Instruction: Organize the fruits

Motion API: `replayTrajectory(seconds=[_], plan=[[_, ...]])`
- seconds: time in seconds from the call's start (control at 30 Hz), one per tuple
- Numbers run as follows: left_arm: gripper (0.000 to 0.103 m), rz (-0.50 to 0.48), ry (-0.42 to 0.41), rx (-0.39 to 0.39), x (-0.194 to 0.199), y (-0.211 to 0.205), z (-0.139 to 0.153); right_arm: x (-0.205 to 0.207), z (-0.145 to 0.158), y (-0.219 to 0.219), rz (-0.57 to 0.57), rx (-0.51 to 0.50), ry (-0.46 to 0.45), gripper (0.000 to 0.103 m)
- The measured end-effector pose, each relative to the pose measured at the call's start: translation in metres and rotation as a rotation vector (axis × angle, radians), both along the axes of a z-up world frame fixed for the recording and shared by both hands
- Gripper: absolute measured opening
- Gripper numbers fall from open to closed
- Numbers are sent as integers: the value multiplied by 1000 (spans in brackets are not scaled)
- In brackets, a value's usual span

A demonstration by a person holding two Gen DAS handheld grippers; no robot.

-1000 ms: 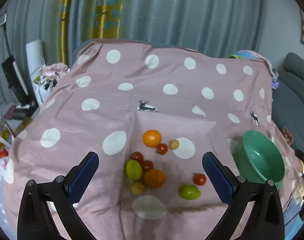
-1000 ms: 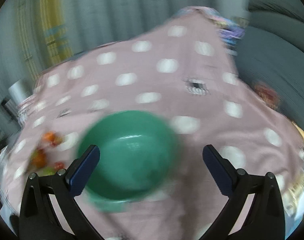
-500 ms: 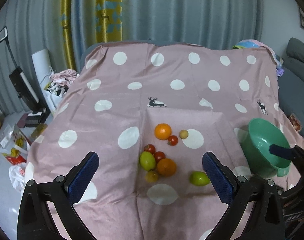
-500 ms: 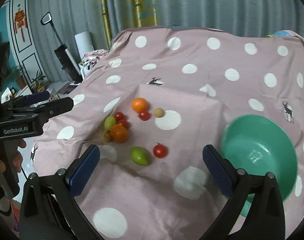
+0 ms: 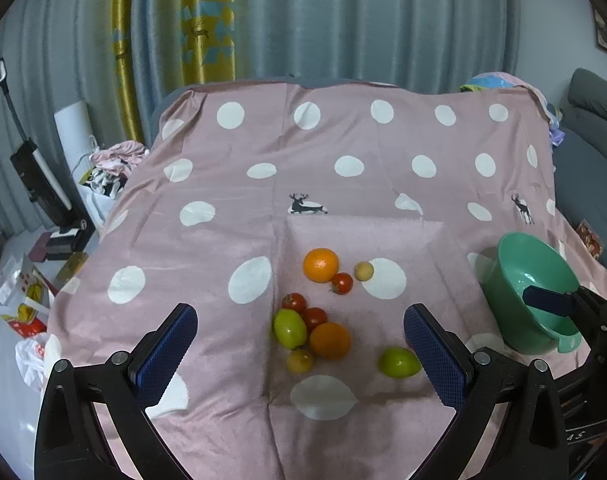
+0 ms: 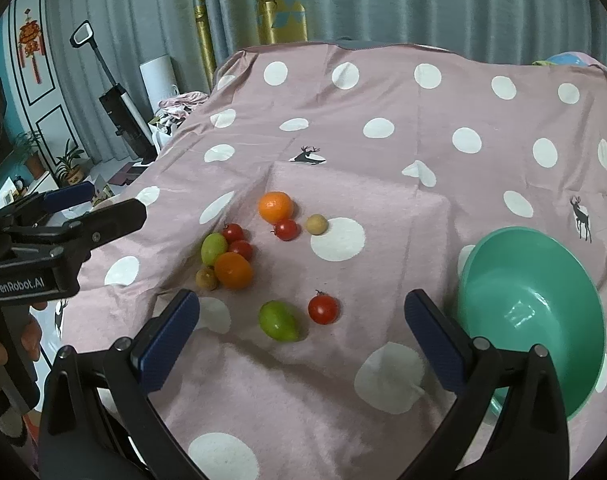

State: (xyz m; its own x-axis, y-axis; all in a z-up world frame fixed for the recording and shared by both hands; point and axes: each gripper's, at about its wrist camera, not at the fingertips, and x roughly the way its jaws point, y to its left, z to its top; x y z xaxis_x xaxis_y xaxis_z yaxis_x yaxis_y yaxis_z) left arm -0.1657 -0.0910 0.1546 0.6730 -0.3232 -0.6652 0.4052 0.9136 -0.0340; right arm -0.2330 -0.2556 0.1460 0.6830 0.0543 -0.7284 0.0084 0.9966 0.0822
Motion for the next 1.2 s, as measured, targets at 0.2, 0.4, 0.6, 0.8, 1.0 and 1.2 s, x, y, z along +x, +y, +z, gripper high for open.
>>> replayTrajectory(seconds=[0.2, 0.4, 0.6, 0.8, 1.0, 1.2], plan=[[103, -2, 4, 8, 0, -2, -2, 3, -4, 1, 4, 3, 7, 103], [103, 0, 3, 13, 2, -1, -2, 4, -9, 1, 4, 4, 13, 103], [103, -4, 6, 18, 4, -2, -3, 4, -11, 1, 5, 3, 12, 103], [103, -20, 24, -1, 6, -3, -8, 4, -14, -1, 4, 12, 21, 103], [103, -62, 109, -74, 14, -4, -21, 4, -22, -8, 8, 60, 47, 103], [103, -93, 204, -89, 22, -6, -40, 0, -36, -15, 23, 134, 73, 103]])
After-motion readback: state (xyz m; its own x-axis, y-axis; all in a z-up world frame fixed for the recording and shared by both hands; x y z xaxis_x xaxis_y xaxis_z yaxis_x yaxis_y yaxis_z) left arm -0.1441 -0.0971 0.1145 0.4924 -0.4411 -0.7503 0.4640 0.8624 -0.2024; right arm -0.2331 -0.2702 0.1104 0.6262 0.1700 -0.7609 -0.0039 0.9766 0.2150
